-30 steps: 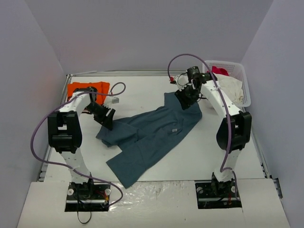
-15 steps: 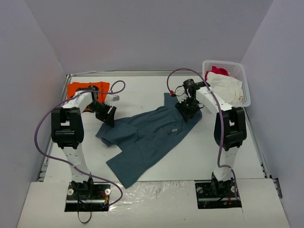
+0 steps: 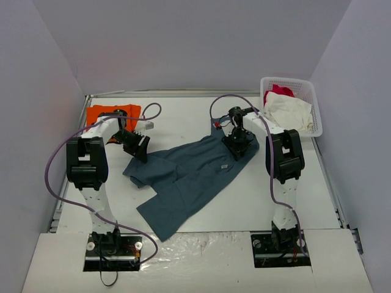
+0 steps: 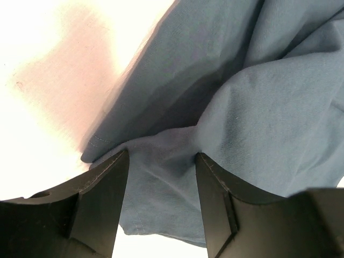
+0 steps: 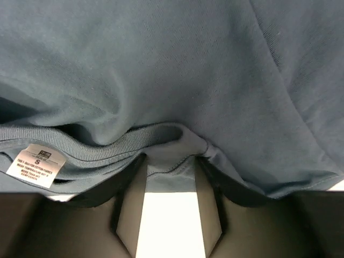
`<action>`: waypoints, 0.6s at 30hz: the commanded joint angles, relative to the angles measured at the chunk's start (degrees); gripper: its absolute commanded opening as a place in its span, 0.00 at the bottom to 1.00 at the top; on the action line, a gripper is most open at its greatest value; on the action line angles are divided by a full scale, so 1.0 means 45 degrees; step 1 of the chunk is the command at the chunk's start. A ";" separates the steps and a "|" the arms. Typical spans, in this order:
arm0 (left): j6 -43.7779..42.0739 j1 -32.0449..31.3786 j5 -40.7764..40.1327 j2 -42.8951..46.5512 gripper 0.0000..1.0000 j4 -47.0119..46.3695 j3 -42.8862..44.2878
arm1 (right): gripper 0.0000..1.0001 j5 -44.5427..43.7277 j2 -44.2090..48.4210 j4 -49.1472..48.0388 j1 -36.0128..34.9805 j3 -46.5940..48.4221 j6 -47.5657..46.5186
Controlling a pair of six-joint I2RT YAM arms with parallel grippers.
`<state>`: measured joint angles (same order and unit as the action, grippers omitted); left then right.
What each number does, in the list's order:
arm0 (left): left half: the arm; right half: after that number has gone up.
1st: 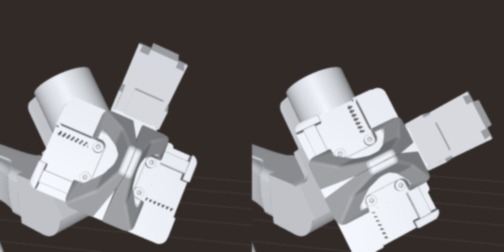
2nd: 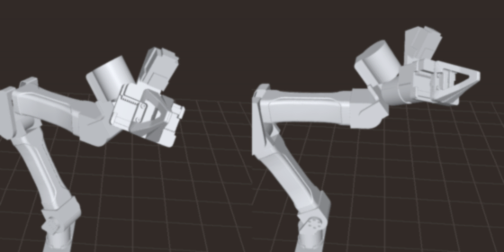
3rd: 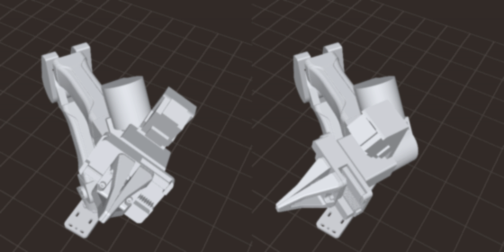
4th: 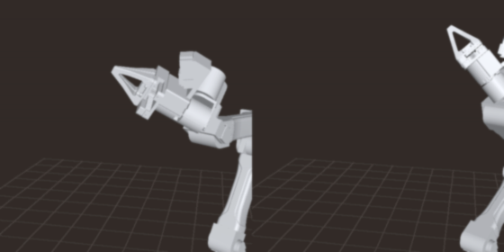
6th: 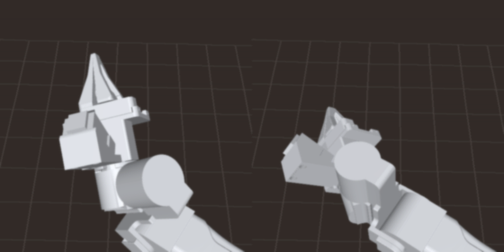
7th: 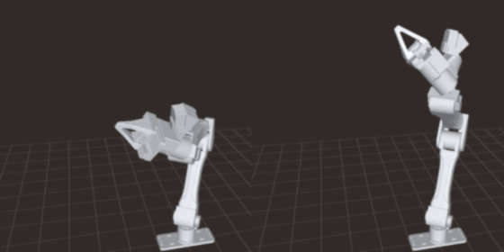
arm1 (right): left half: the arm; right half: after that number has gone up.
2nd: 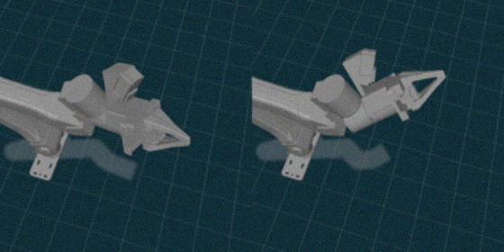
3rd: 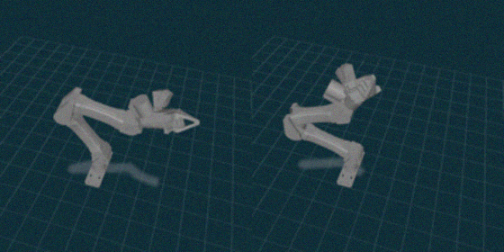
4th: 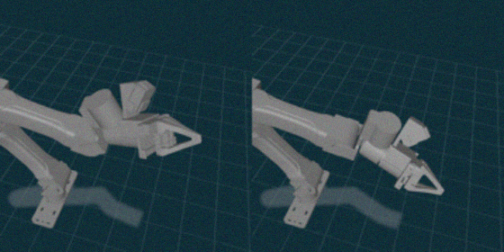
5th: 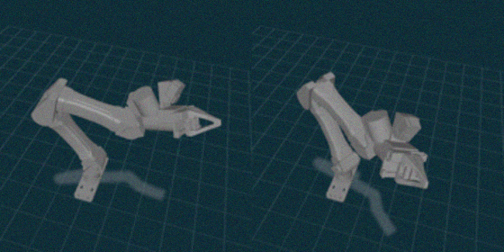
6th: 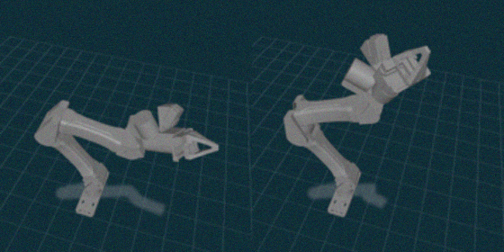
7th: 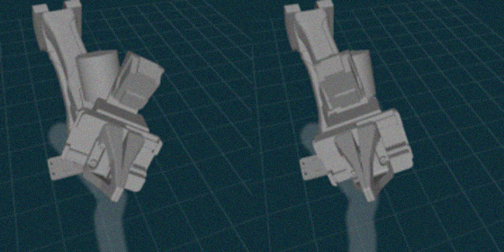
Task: Fold and stack the t-shirts
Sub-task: Flatten out the tshirt
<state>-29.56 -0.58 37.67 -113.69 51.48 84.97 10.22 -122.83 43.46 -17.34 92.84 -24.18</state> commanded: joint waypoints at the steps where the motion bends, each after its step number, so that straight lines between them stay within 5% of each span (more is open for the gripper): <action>1: -0.0091 0.0070 0.0261 0.0030 0.51 0.0024 0.0102 | 0.32 -0.0317 -0.0147 0.0264 -0.0169 0.0327 0.0023; 4: -0.0091 0.0070 0.0242 -0.0009 0.51 0.0043 0.0199 | 0.00 -0.0415 0.0067 0.0225 -0.0189 -0.0004 -0.0075; 18: 0.0475 0.0051 0.1081 -0.0965 0.52 0.0356 0.1820 | 0.00 0.0131 0.4051 0.0224 0.0143 -0.2114 -0.0719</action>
<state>-28.84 -0.58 39.51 -117.71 51.72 89.49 9.69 -109.95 41.95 -17.28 84.53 -25.98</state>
